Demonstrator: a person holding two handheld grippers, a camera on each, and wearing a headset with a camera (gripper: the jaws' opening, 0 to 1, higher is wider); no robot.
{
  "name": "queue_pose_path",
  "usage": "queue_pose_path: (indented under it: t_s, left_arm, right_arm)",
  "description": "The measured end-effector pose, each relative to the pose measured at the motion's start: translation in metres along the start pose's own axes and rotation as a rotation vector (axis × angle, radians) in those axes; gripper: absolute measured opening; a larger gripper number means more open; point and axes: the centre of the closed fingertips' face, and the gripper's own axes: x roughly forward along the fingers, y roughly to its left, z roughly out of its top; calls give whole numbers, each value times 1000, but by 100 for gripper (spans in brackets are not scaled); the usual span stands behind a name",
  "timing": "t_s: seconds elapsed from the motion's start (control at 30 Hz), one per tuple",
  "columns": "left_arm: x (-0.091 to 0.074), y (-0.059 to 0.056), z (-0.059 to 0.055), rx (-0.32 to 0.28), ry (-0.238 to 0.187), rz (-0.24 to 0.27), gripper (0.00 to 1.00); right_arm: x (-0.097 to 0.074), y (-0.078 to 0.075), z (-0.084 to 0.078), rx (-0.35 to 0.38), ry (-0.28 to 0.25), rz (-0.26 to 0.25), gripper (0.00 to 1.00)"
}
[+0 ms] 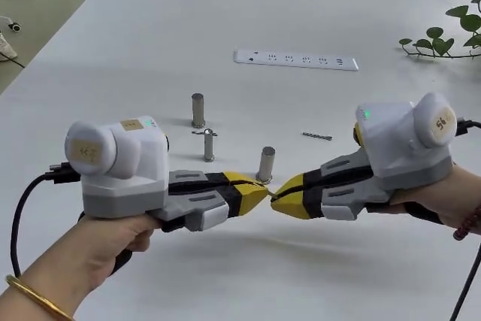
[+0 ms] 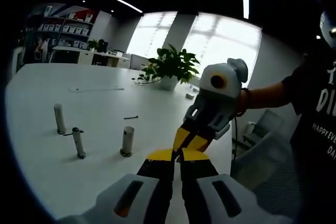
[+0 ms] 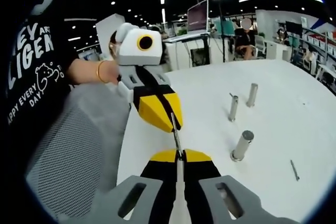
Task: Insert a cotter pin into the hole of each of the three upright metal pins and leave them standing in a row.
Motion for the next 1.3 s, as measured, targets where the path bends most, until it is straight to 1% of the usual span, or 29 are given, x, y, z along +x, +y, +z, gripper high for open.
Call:
queue_pose_path:
  t_s: [0.13, 0.2, 0.33, 0.4, 0.47, 0.53, 0.67, 0.73, 0.83, 0.87, 0.9, 1.0, 1.03, 1.07, 1.1, 1.2, 1.27, 1.3]
  left_arm:
    - [1, 1, -3, 21, 18, 12, 2]
    - [2, 0, -5, 33, 28, 16, 2]
    - [2, 4, -6, 52, 38, 34, 3]
    - [2, 6, -6, 55, 41, 51, 4]
    - [1, 12, -7, 56, 47, 77, 7]
    - [0, 14, -8, 60, 50, 92, 8]
    - [0, 18, -6, 70, 42, 121, 11]
    - [0, 20, -7, 83, 44, 140, 13]
    - [0, 26, -7, 132, 53, 182, 14]
    - [0, 26, -8, 143, 55, 184, 15]
    - [1, 26, -8, 143, 52, 188, 16]
    - [1, 30, -7, 160, 48, 213, 17]
    - [2, 31, -8, 163, 50, 219, 18]
    - [2, 32, -9, 178, 59, 230, 18]
    - [3, 32, -9, 184, 59, 234, 19]
    - [3, 36, -12, 171, 62, 249, 17]
    - [4, 38, -14, 176, 68, 258, 14]
    - [4, 38, -14, 176, 68, 259, 14]
  right_arm:
    - [2, 2, -6, -35, 40, 12, 0]
    - [2, 2, -8, -29, 46, 18, 0]
    - [0, -2, -14, -41, 74, 8, 0]
    - [-2, -6, -18, -47, 96, -4, 0]
    - [-3, -9, -21, -42, 107, -9, 0]
    - [-5, -12, -24, -37, 117, -18, 0]
    - [-9, -20, -29, -48, 153, -40, 0]
    - [-11, -24, -31, -50, 167, -48, 0]
    - [-13, -29, -33, -53, 183, -60, 0]
    - [-14, -32, -35, -60, 195, -65, 0]
    - [-15, -36, -38, -60, 207, -73, 0]
    - [-16, -41, -40, -71, 230, -83, 0]
    - [-17, -43, -41, -72, 236, -85, 0]
    - [-18, -46, -43, -74, 243, -89, 0]
    - [-18, -47, -42, -75, 247, -93, 0]
    - [-21, -53, -43, -83, 268, -110, 0]
    - [-23, -56, -44, -93, 286, -113, 0]
    - [-24, -57, -45, -98, 292, -116, 0]
